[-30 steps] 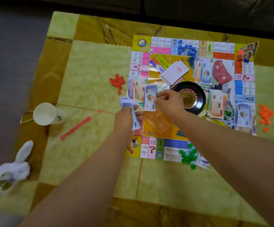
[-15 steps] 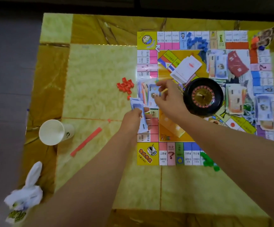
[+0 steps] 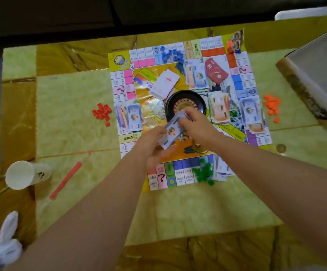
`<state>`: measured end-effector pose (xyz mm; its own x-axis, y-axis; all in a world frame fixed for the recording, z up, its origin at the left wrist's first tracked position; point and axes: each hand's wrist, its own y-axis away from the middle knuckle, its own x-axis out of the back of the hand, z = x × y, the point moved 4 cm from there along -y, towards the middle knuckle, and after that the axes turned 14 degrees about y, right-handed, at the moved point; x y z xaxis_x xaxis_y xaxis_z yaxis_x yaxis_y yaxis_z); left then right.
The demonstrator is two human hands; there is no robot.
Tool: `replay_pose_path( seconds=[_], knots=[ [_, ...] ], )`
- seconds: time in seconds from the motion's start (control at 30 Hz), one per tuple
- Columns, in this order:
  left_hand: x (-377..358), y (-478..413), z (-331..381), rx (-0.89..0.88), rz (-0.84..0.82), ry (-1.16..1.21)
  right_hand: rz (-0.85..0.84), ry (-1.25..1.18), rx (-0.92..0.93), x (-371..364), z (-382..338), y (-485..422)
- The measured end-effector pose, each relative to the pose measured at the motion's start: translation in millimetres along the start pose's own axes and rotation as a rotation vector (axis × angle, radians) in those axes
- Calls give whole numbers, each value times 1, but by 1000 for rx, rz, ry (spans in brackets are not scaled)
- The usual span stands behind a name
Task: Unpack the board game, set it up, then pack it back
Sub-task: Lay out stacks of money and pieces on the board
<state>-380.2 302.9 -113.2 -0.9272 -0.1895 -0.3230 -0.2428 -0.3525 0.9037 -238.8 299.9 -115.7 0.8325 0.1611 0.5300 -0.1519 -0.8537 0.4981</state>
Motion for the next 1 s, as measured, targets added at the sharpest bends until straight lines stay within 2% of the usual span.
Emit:
replay_pose_path(
  seconds=[0.13,0.23,0.4,0.5,0.57,0.63,0.7,0.8,0.9,1.0],
  knots=[
    [-48,3,-36,-22,-102,126,16,-160,-88,22,32,22],
    [-72,1,-54,-69,-139,89,49,-218,-104,40,48,34],
    [-99,5,-80,16,-139,-238,31,-136,-167,67,83,49],
    [-108,6,-86,-31,-29,-567,59,-152,-161,81,95,55],
    [-114,5,-91,-71,-55,-776,26,-134,-160,86,103,57],
    [-118,2,-98,-110,-79,-876,-23,-121,-160,89,109,59],
    [-122,-3,-100,-175,-40,-807,-8,-197,-197,95,115,60],
    [-129,-9,-102,-216,31,-603,12,-455,-302,100,123,60],
    [-141,-12,-107,-173,-7,-610,-14,-357,-274,105,129,55],
    [-143,-20,-104,-177,27,-743,64,-294,-300,115,135,46]
  ],
)
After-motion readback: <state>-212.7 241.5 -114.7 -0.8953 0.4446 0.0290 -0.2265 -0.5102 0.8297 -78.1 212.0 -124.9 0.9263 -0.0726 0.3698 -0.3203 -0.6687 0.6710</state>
